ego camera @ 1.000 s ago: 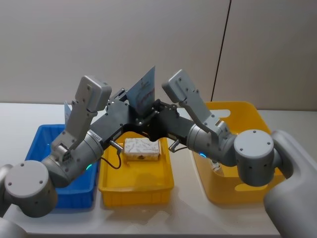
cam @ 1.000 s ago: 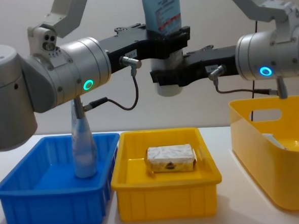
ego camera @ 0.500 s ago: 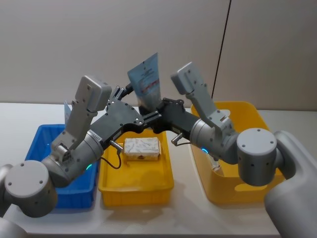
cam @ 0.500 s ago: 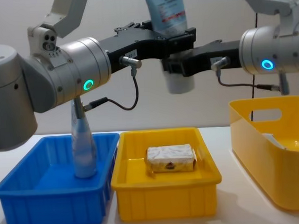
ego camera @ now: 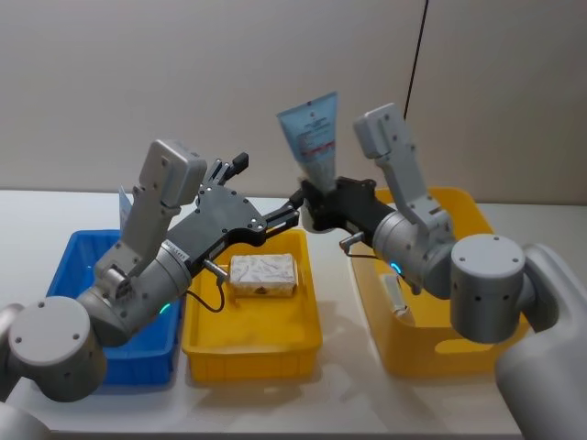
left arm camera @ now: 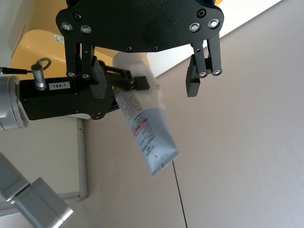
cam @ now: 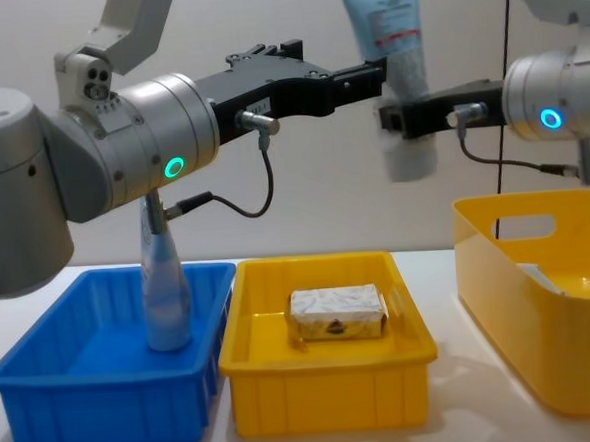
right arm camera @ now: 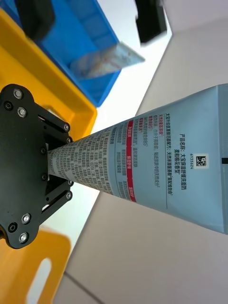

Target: Bimanual collaborative sorting of washing and personal care products

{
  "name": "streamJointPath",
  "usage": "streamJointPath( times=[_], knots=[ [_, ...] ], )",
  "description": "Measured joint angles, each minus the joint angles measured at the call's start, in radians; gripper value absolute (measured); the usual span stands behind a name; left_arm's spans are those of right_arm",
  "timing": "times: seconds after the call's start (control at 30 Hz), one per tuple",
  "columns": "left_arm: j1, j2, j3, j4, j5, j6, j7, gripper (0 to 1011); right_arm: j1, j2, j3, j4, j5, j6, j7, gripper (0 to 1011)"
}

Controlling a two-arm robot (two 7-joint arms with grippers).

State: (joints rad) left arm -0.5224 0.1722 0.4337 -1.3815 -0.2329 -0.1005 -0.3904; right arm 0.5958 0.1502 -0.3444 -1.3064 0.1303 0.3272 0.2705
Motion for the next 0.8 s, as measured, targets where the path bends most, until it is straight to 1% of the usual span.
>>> streamJointPath(
  times=[0.1,0.13,0.23,0.33,0.5,0.57,0.6,0.7,0.8],
  knots=[
    [0.000,0.000,0.000,0.000,0.000,0.000,0.000,1001,-0.003,-0.007,0.016,0.003,0.000,0.014,-0.031,178],
    [0.000,0.000,0.000,0.000,0.000,0.000,0.000,1001,-0.003,-0.007,0.016,0.003,0.000,0.014,-0.031,175],
    [0.000,0.000,0.000,0.000,0.000,0.000,0.000,1001,-0.007,-0.017,0.037,0.007,-0.003,0.031,-0.074,171],
    [0.000,0.000,0.000,0.000,0.000,0.000,0.000,1001,-0.009,-0.023,0.050,0.010,-0.007,0.040,-0.099,167],
    [0.000,0.000,0.000,0.000,0.000,0.000,0.000,1001,-0.013,-0.040,0.083,0.024,-0.021,0.066,-0.172,166],
    [0.000,0.000,0.000,0.000,0.000,0.000,0.000,1001,-0.013,-0.042,0.086,0.026,-0.023,0.069,-0.180,164],
    [0.000,0.000,0.000,0.000,0.000,0.000,0.000,1001,-0.013,-0.046,0.094,0.031,-0.027,0.076,-0.200,166],
    [0.000,0.000,0.000,0.000,0.000,0.000,0.000,1001,-0.013,-0.052,0.107,0.041,-0.033,0.085,-0.226,163],
    [0.000,0.000,0.000,0.000,0.000,0.000,0.000,1001,-0.013,-0.063,0.127,0.058,-0.042,0.102,-0.274,160]
  ],
)
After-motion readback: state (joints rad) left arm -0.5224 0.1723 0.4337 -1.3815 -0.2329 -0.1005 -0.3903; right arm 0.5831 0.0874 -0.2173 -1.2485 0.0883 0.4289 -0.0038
